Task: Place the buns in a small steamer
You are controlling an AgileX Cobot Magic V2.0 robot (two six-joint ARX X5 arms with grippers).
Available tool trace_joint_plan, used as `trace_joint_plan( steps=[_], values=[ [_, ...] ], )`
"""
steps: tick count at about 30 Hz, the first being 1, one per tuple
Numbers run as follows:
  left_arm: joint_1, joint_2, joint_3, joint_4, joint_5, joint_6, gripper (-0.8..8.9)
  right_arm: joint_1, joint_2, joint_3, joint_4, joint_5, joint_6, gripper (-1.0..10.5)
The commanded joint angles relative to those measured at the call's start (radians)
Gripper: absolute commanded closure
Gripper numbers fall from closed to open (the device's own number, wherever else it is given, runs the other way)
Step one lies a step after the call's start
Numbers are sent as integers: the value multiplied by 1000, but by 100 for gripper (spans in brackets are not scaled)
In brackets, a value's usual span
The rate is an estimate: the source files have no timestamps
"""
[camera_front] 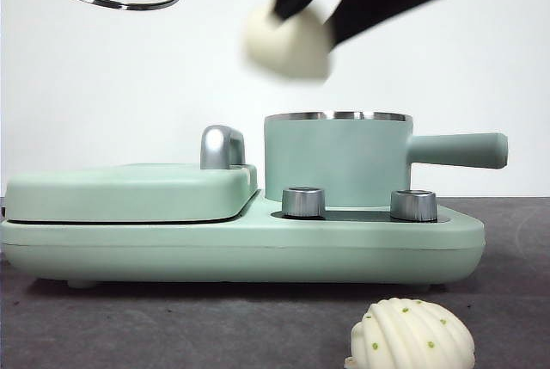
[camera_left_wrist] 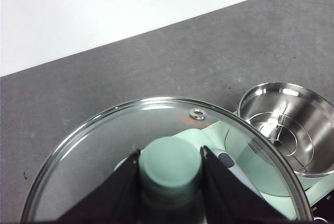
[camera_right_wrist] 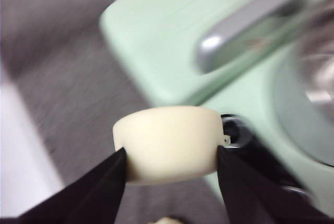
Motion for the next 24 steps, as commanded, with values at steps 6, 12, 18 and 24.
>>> trace_joint_plan(
  steps=[6,12,18,24],
  values=[
    [-2,-2,28,26,9,7,803,-229,89,185,-29,-7,-37,693],
    [-2,-2,28,18,9,6,803,-352,272,316,1,-105,-85,693],
    [-2,-2,28,2,9,6,803,-382,477,422,29,-136,-88,693],
    [-2,-2,28,0,9,6,802,-385,602,443,60,-135,-92,693]
  ],
)
